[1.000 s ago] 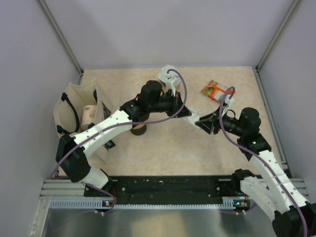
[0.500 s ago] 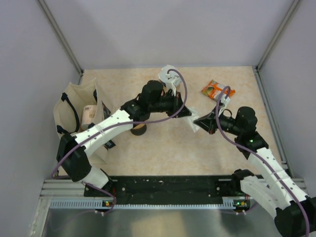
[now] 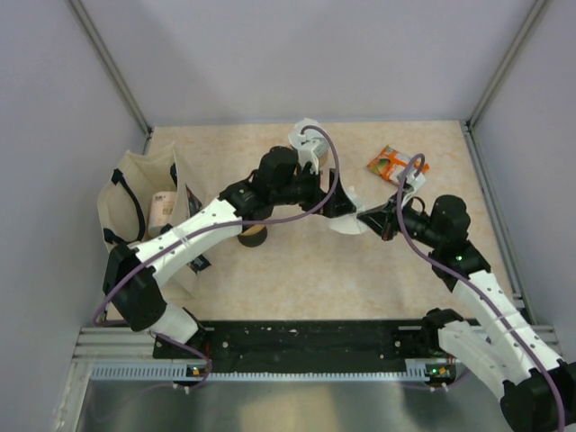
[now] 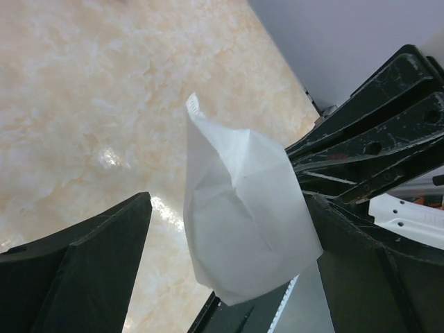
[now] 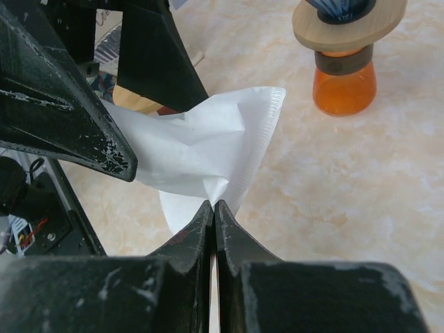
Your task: Place the coffee filter in the dripper
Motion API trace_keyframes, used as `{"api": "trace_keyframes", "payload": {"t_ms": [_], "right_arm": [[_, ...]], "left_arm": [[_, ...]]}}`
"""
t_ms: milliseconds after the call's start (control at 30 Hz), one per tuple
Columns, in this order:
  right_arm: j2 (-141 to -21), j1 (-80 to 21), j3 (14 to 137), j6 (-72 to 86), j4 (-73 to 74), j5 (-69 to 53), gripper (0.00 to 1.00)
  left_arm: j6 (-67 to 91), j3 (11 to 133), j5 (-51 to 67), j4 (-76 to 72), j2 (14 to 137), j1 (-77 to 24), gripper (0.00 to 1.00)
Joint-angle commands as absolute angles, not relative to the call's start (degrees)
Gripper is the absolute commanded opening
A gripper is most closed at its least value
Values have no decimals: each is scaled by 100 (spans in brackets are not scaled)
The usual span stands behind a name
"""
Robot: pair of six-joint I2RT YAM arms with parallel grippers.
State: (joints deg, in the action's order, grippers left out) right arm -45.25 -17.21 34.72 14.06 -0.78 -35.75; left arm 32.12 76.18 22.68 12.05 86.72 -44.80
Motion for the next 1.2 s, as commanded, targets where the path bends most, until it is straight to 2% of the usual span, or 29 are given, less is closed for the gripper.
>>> {"api": "trace_keyframes", "payload": {"t_ms": [0, 267, 500, 533, 567, 633, 667, 700, 733, 767, 833, 867, 900, 967, 1033, 1067, 1167], "right_arm": [[-4386, -1793, 3762, 1730, -211, -3112, 0], [-4456, -1802, 3920, 2258, -18, -2707, 0], [-4394, -1802, 3867, 2504, -299, -3102, 0], [-4395, -1802, 3850, 2531, -316, -3120, 0], [-4421, -1793, 3841, 2557, -334, -3138, 0], [-4447, -1802, 3806, 2601, -404, -3129, 0], [-4447, -1802, 3771, 2636, -456, -3138, 0], [-4456, -1802, 3744, 2654, -509, -3164, 0], [-4473, -1802, 3735, 2654, -545, -3208, 0], [-4474, -1793, 3718, 2663, -562, -3234, 0], [-4500, -1793, 3718, 2619, -528, -3173, 7], [-4517, -1802, 3744, 2576, -423, -3112, 16], [-4544, -1802, 3770, 2514, -317, -3024, 31], [-4544, -1793, 3840, 2304, -80, -2849, 53], [-4544, -1802, 3963, 2049, 278, -2568, 66], [-4527, -1802, 4033, 1935, 464, -2384, 69], [-4570, -1915, 4148, 1653, 606, -1953, 99]], "left_arm": [[2971, 7664, 1768, 1414, 8332, -4509, 99], [3032, 7067, 1732, 1064, 7919, -4500, 99], [3173, 7365, 1476, 1064, 8349, -4500, 77], [3216, 7409, 1529, 1003, 8402, -4500, 71], [3269, 7409, 1564, 915, 8428, -4509, 60], [3357, 7409, 1617, 774, 8499, -4509, 34], [3401, 7409, 1617, 713, 8534, -4500, 16], [3427, 7400, 1635, 651, 8569, -4509, 5], [3463, 7418, 1626, 642, 8595, -4509, 0], [3489, 7435, 1635, 650, 8622, -4500, 0], [3524, 7444, 1661, 624, 8640, -4500, 0], [3568, 7444, 1583, 659, 8640, -4500, 0], [3594, 7488, 1495, 737, 8640, -4517, 0], [3647, 7619, 1206, 1070, 8674, -4517, 0], [3665, 7830, 872, 1501, 8771, -4544, 0], [3674, 7935, 792, 1668, 8824, -4561, 0], [3744, 8147, 721, 1933, 8991, -4597, 0]]}}
